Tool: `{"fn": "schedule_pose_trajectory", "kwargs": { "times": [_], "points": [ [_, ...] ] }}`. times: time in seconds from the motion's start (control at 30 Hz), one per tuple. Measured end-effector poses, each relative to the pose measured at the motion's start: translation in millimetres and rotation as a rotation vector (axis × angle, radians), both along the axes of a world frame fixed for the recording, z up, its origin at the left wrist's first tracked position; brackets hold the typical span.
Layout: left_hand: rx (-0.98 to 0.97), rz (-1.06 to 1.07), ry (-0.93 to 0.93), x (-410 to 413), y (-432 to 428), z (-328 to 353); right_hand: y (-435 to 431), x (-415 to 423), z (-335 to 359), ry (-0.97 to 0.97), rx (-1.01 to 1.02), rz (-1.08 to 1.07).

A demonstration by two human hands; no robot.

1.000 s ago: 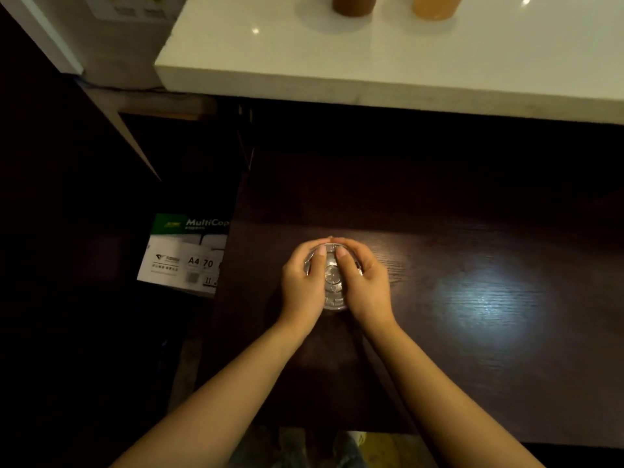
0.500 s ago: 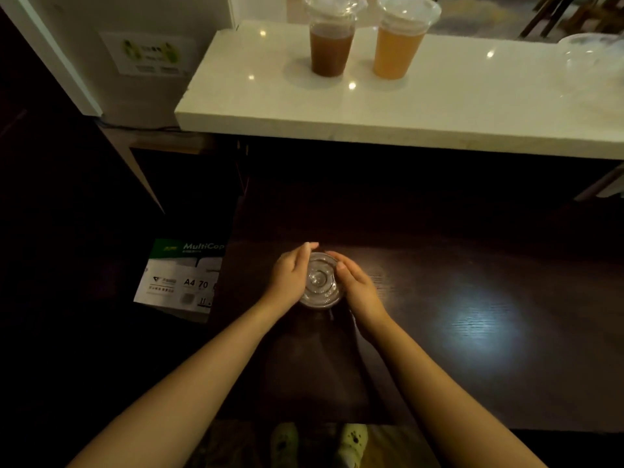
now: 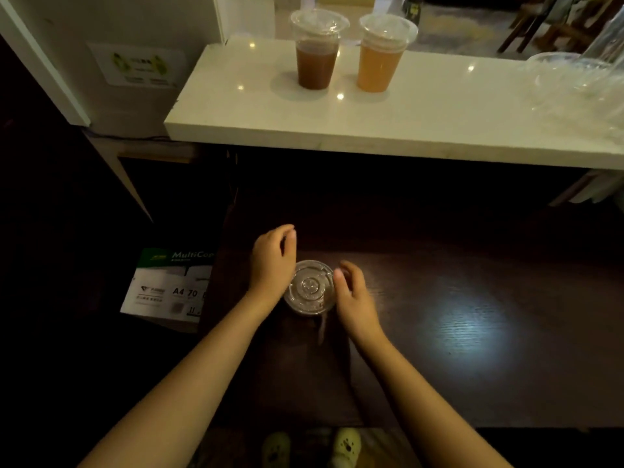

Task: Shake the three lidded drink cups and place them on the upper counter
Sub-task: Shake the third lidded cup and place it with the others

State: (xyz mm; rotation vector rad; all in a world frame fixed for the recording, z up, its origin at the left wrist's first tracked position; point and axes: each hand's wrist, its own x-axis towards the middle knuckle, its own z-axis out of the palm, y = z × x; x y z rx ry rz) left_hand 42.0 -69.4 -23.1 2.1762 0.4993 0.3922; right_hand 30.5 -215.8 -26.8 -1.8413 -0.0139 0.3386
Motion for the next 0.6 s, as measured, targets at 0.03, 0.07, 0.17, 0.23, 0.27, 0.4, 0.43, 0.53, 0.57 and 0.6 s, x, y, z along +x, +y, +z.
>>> {"fn": "schedule_pose_trajectory", "kwargs": {
  "times": [0.03,0.07,0.17,0.23,0.27,0.4,0.43,0.53,0.57,0.6],
  "points": [
    [-0.066,0.043,0.039,-10,-4,-4,2,10,2,-0.049,-0.04,0.059],
    [-0.114,0.057,0.085,-19,-10,-9,6,18,4,-0.075,-0.066,0.131],
    [-0.345,0.087,0.122,-31,-29,-19,18,30,-3,-0.059,-0.054,0.285],
    [-0.505,0.161,0.048,-30,-38,-21,20,30,-14,-0.071,-0.014,0.275],
    [-0.542,0.184,0.014,-30,-40,-21,21,30,-18,-0.078,0.004,0.258],
    [-0.593,0.172,0.0,-30,-40,-23,21,32,-22,-0.078,0.047,0.233],
    [-0.588,0.168,-0.004,-30,-39,-23,22,31,-21,-0.075,0.056,0.232],
    [-0.575,0.167,-0.025,-30,-39,-24,22,30,-23,-0.082,0.057,0.222],
    [-0.576,0.164,-0.031,-30,-40,-24,21,30,-24,-0.091,0.05,0.219],
    [-0.577,0.161,-0.029,-30,-40,-25,21,30,-24,-0.099,0.043,0.219]
  ]
}}
